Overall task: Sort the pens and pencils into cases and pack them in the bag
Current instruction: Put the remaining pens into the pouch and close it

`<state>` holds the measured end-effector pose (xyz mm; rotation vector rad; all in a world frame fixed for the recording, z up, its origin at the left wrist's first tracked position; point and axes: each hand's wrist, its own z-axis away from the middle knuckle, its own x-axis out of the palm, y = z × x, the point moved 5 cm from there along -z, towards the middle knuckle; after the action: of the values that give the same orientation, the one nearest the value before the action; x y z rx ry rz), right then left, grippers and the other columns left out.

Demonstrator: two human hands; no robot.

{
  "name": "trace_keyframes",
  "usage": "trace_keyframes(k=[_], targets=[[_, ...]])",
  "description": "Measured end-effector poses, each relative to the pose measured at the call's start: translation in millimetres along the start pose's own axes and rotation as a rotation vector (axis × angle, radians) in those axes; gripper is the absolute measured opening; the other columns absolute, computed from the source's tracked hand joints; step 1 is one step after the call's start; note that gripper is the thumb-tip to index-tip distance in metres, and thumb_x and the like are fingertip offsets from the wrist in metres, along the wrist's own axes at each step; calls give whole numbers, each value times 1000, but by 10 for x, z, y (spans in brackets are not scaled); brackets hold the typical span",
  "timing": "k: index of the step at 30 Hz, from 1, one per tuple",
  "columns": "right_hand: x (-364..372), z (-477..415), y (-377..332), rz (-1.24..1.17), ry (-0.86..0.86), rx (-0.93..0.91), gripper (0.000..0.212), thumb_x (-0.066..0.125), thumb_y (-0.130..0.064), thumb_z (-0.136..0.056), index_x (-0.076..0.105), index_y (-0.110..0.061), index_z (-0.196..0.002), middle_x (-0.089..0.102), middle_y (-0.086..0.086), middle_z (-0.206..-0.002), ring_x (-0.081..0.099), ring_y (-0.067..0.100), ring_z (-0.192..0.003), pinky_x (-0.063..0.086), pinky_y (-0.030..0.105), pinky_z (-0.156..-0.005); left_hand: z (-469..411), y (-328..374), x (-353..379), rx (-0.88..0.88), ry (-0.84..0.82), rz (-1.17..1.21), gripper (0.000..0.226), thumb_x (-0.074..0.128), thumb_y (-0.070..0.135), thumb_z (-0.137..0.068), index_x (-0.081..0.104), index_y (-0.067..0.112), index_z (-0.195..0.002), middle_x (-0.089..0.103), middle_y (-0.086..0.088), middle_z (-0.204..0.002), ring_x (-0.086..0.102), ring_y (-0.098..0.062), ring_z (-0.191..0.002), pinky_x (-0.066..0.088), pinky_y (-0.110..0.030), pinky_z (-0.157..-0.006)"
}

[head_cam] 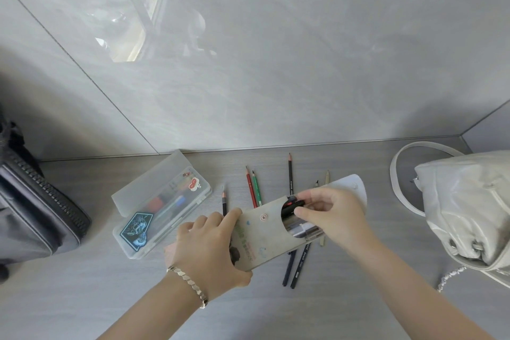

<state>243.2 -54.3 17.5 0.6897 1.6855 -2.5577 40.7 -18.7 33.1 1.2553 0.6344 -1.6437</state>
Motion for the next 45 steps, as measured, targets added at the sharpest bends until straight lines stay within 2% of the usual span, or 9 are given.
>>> trace_keyframes(k=[3,7,14,20,25,34,38,41,45], targets=[[-6,26,-34,20,50,-40,33,77,-6,-71,67,-38,-74,69,-12,-71,65,6,-69,53,16,-72,-12,20,-31,-8,-11,-6,86,61,59,-59,24,40,-134,36,17,-95,45,-10,-102,28,-27,-99],[100,179,-195,178,142,-194,25,67,-11,-82,70,-17,-105,67,-12,-83,58,-9,-67,42,6,-69,-14,86,-69,-36,8,26,84,61,59,-61,23,40,-133,42,15,-102,45,-11,-106,30,-28,-97],[341,394,-290,303,6,-284,49,37,-24,-97,23,-20,-144,55,-6,-112,55,15,-104,39,18,-87,-25,89,-77,-80,-7,24,87,63,60,-61,21,39,-134,45,14,-110,45,-13,-110,31,-30,-96],[111,207,-86,251,28,-253,30,58,-14,-88,59,-12,-119,49,-13,-116,51,7,-115,37,13,-96,-3,52,-31,-84,-42,64,91,62,61,-61,18,37,-137,36,14,-98,44,-12,-108,32,-29,-95],[100,191,-48,328,22,-342,27,61,-11,-87,66,-12,-113,50,-13,-116,45,0,-112,23,-9,-87,-20,52,-22,-98,-43,66,91,63,61,-61,20,38,-137,37,15,-99,45,-12,-107,33,-29,-95],[-4,147,-55,83,12,-185,30,77,-10,-72,63,-37,-73,69,-14,-67,63,-3,-76,43,2,-54,-19,87,-63,-80,31,29,84,62,57,-64,22,38,-136,46,15,-113,45,-12,-111,30,-30,-95],[45,220,-76,163,-21,-270,21,69,-15,-80,69,-35,-86,65,-27,-71,59,-15,-81,39,-2,-66,-70,88,-32,-73,-25,47,88,64,58,-62,20,38,-136,44,15,-108,45,-12,-110,30,-30,-94],[142,280,-110,238,-94,-411,14,62,-19,-84,75,-21,-88,71,-16,-82,58,-12,-88,41,0,-75,-103,33,91,-97,-107,149,92,66,59,-57,21,39,-135,42,16,-99,47,-11,-104,34,-29,-94],[2,389,-310,301,193,-728,19,56,-15,-84,72,-9,-91,68,-6,-94,56,-7,-98,41,8,-90,-110,-81,215,-167,-154,390,93,67,60,-50,25,44,-132,43,19,-90,49,-12,-95,41,-39,-96]])
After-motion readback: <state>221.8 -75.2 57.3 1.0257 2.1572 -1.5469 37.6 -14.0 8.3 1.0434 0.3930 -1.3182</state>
